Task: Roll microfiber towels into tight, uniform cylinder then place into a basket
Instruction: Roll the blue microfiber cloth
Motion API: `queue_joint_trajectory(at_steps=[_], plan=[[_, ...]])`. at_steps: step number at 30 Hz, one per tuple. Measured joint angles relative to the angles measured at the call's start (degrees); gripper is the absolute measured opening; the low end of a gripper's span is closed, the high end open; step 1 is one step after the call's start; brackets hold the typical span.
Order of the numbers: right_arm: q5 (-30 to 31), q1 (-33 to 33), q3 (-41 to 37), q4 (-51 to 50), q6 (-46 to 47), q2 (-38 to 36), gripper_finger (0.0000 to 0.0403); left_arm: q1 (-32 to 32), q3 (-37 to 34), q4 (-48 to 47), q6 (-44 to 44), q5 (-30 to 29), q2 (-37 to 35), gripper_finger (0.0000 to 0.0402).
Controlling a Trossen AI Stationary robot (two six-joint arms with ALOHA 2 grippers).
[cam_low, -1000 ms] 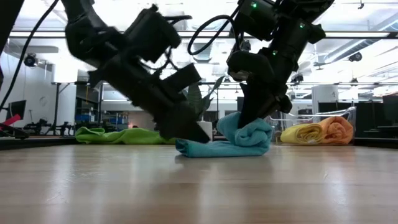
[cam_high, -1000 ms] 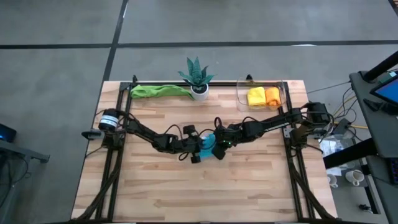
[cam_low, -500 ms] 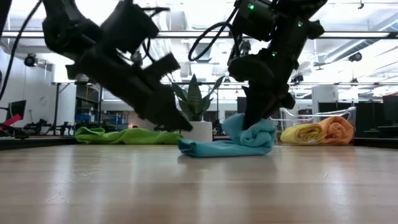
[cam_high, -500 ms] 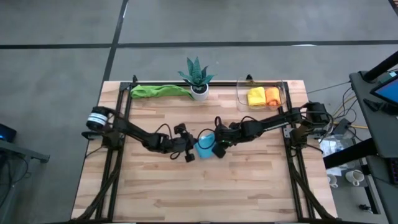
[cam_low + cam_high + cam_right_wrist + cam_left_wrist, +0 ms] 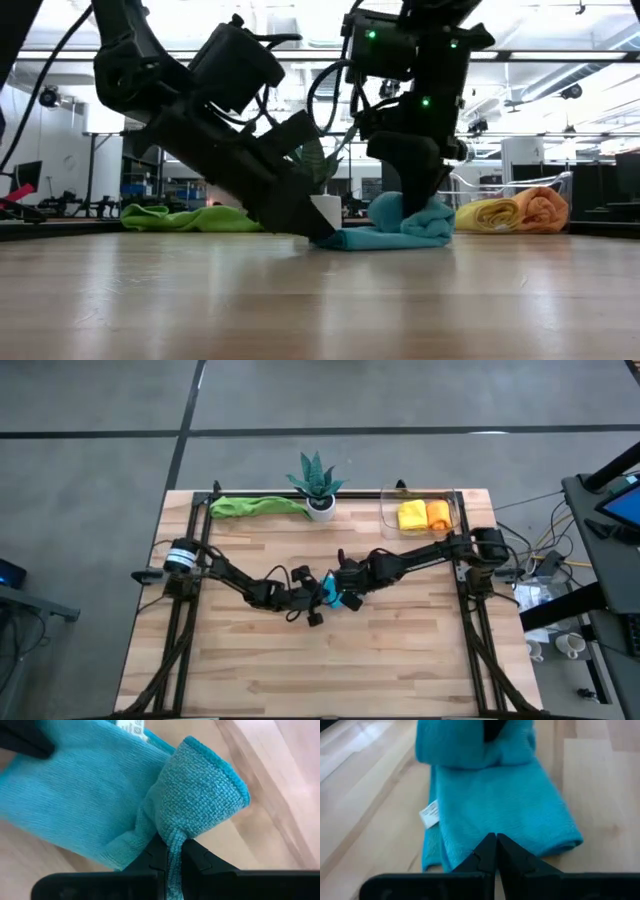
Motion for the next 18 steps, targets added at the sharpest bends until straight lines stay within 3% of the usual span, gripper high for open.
queue_joint_trajectory(at_steps=[9, 18], plan=[[1.46, -0.12, 7.03, -6.41, -2.63, 6.08, 0.0013, 0.02, 0.64, 2.85, 0.06, 0.83, 0.97, 0.0000], [0.93, 0.03, 11.55, -4.64, -5.13, 7.94, 0.0014, 0.02, 0.52, 3.28, 1.24, 0.99, 0.88, 0.0000]])
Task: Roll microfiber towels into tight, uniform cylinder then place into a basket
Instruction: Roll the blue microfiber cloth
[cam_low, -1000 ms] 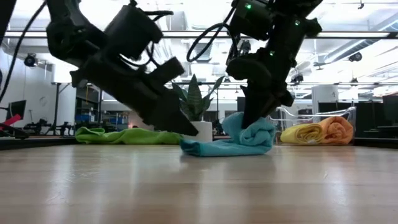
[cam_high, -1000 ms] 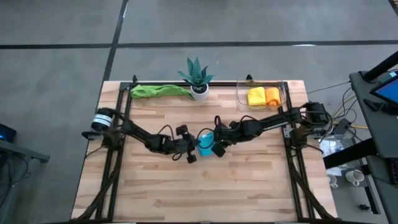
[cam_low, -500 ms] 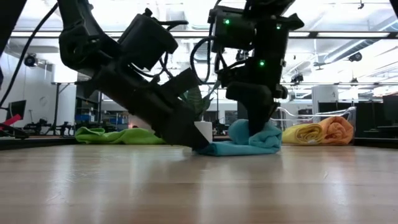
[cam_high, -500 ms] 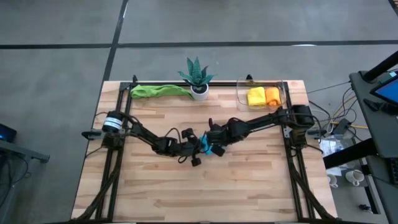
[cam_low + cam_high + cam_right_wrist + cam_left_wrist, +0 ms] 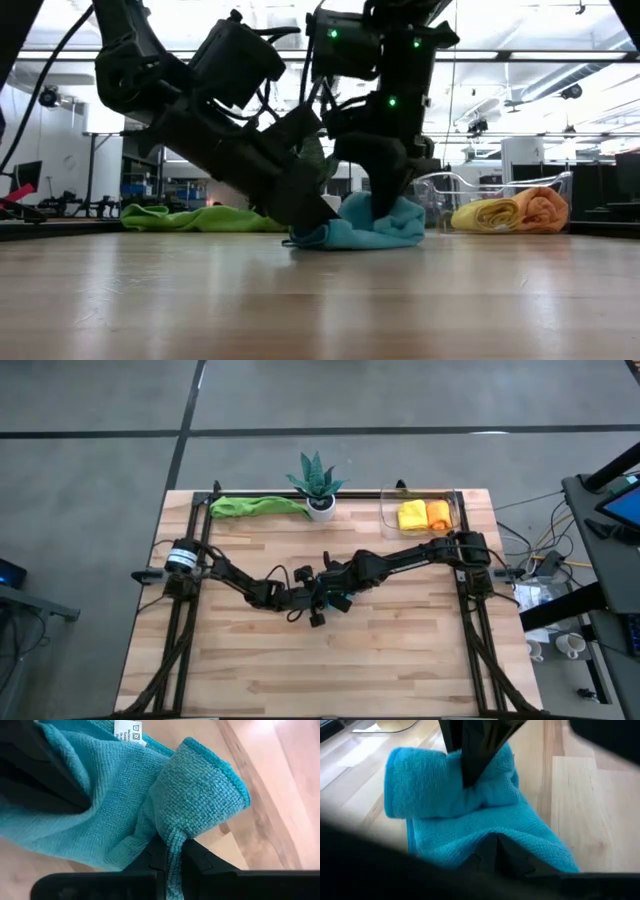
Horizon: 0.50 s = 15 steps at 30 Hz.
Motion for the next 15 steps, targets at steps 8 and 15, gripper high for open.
queue_joint_trajectory(at_steps=[8, 15], plan=[[-1.33, -0.02, -0.67, 2.75, -0.29, -1.80, 0.0091, 0.33, -0.79, -0.04, 0.20, -0.02, -0.11, 0.0000], [-4.95, 0.24, -1.64, 5.67, -1.14, -1.87, 0.0158, 0.76, -1.01, -3.02, 1.41, -3.16, -0.56, 0.0000]])
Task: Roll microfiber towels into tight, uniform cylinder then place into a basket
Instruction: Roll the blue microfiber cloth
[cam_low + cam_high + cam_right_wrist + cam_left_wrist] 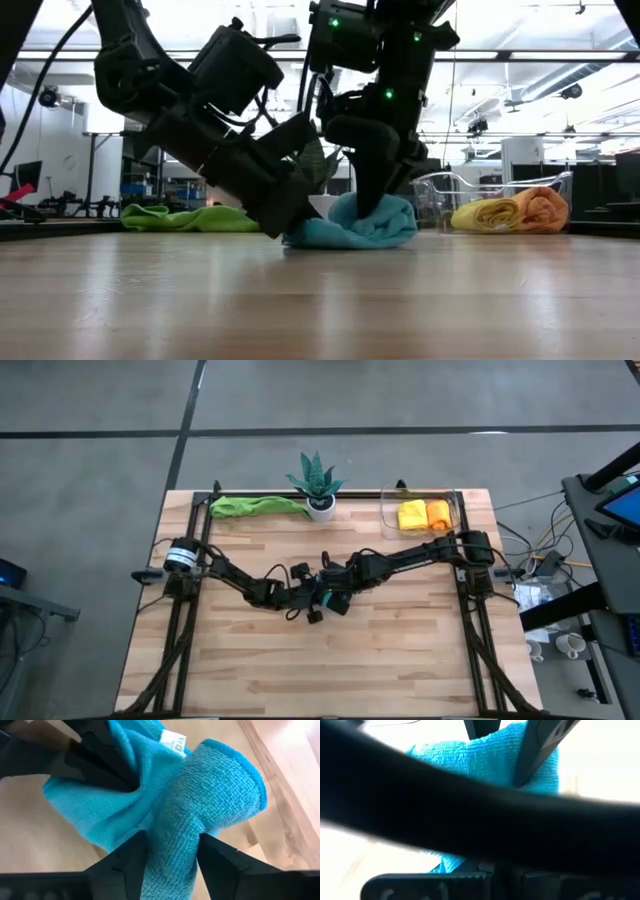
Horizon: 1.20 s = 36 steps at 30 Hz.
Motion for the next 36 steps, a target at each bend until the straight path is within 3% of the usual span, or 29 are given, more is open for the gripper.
queue_joint_trajectory(at_steps=[7, 22, 36], plan=[[-1.02, 0.45, 0.51, 0.88, -1.05, 0.00, 0.0177, -0.02, 0.00, -0.34, 1.95, -0.67, -0.12, 0.0000], [-1.08, 0.87, 1.44, 1.24, -5.42, -0.63, 0.0164, -0.02, -0.02, -2.73, 1.78, -0.71, -0.23, 0.0000], [-1.08, 1.83, 1.40, 4.13, -16.42, -1.11, 0.0164, -0.04, -0.24, -2.64, 1.84, -0.73, -0.27, 0.0000]])
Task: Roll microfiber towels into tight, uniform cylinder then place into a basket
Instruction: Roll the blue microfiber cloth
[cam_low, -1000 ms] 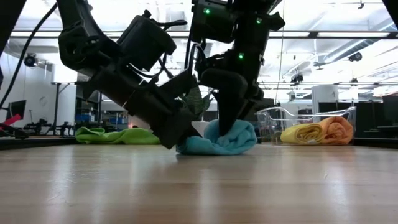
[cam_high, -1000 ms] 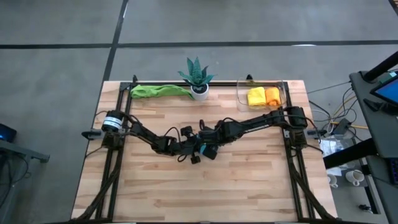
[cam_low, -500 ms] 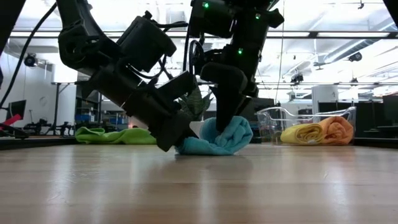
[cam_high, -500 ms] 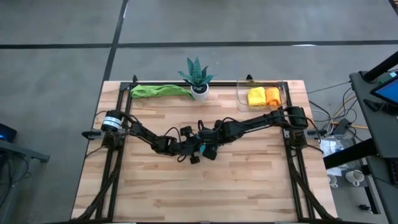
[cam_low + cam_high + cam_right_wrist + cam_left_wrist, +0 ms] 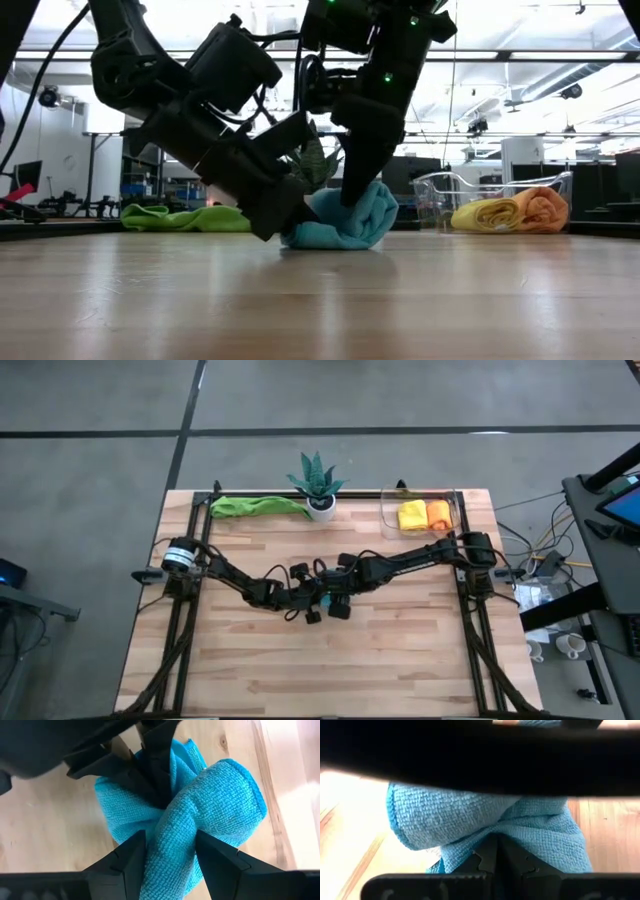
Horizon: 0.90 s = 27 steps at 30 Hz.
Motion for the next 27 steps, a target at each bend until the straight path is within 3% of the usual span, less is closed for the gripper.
queue_joint_trajectory(at_steps=[11, 18, 27], plan=[[0.02, 0.15, -0.02, 0.05, -6.04, -0.90, 0.0164, 0.00, -0.37, -0.29, -0.04, -0.40, 0.02, 0.0000], [0.52, 0.15, -0.59, 0.60, -6.22, -1.07, 0.0164, -0.65, -0.53, -1.24, 1.25, -4.32, -1.09, 0.0000], [0.48, 0.28, -1.07, 0.89, -5.74, -1.44, 0.0164, -2.14, -0.65, -12.89, -0.79, -4.60, -7.59, 0.0000]])
